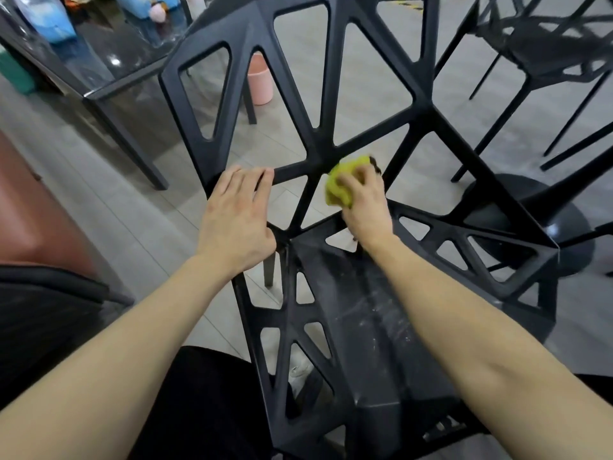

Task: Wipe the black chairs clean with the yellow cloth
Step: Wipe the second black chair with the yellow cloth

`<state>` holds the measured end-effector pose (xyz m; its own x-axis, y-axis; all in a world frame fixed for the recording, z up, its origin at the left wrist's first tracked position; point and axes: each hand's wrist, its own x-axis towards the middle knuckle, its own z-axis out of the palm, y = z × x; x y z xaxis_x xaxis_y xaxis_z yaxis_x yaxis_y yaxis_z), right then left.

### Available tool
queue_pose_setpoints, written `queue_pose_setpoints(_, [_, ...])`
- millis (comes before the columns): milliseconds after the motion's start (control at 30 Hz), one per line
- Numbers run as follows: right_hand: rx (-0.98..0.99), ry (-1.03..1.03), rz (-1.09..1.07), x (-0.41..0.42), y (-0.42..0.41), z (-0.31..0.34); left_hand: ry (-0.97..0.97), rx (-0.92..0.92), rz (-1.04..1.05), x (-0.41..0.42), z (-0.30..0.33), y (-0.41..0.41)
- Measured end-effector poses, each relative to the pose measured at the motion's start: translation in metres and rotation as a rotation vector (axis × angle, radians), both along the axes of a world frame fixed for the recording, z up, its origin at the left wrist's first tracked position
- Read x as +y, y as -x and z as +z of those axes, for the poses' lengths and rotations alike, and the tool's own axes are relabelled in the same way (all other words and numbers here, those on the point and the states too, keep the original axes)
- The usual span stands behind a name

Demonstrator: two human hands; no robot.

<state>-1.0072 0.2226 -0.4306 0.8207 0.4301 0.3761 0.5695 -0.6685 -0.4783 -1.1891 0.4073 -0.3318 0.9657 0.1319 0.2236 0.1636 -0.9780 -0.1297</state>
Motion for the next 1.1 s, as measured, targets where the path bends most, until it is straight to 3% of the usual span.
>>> queue_pose_setpoints(100, [0.166, 0.131, -0.100, -0.031, -0.017, -0.030, 0.002, -0.031, -0.005, 0.001, 0.001, -0.001])
queue_pose_setpoints(267, [0.372, 0.144, -0.198, -0.011, 0.009, 0.018, 0.022, -0.058, -0.019, 0.004, 0.000, -0.002])
queue_pose_setpoints(300, [0.398, 0.173, -0.150, -0.007, 0.037, 0.021, 0.027, -0.057, -0.020, 0.005, 0.001, -0.003])
queue_pose_setpoints(400, [0.485, 0.261, 0.275, -0.002, 0.134, 0.023, 0.038, -0.052, -0.030, 0.006, -0.001, -0.002])
queue_pose_setpoints(467, [0.443, 0.291, 0.405, 0.001, 0.143, 0.027, 0.034, -0.048, -0.023, 0.007, -0.002, -0.002])
queue_pose_setpoints(633, [0.318, 0.370, 0.173, 0.019, 0.102, 0.027, 0.071, -0.104, 0.059, -0.013, -0.005, 0.020])
queue_pose_setpoints(733, [0.412, 0.316, 0.300, 0.004, 0.140, 0.032, 0.243, -0.219, 0.165, -0.048, -0.029, 0.060])
queue_pose_setpoints(867, [0.424, 0.408, 0.482, -0.043, 0.145, 0.022, 0.478, -0.413, 0.176, -0.050, -0.043, 0.060])
queue_pose_setpoints(967, [0.276, 0.313, 0.373, -0.001, 0.101, 0.009, 0.490, -0.423, 0.138, -0.038, -0.042, 0.040])
queue_pose_setpoints(1100, [0.327, 0.228, 0.158, 0.057, 0.057, -0.012, 0.461, -0.421, 0.103, -0.008, -0.045, 0.004])
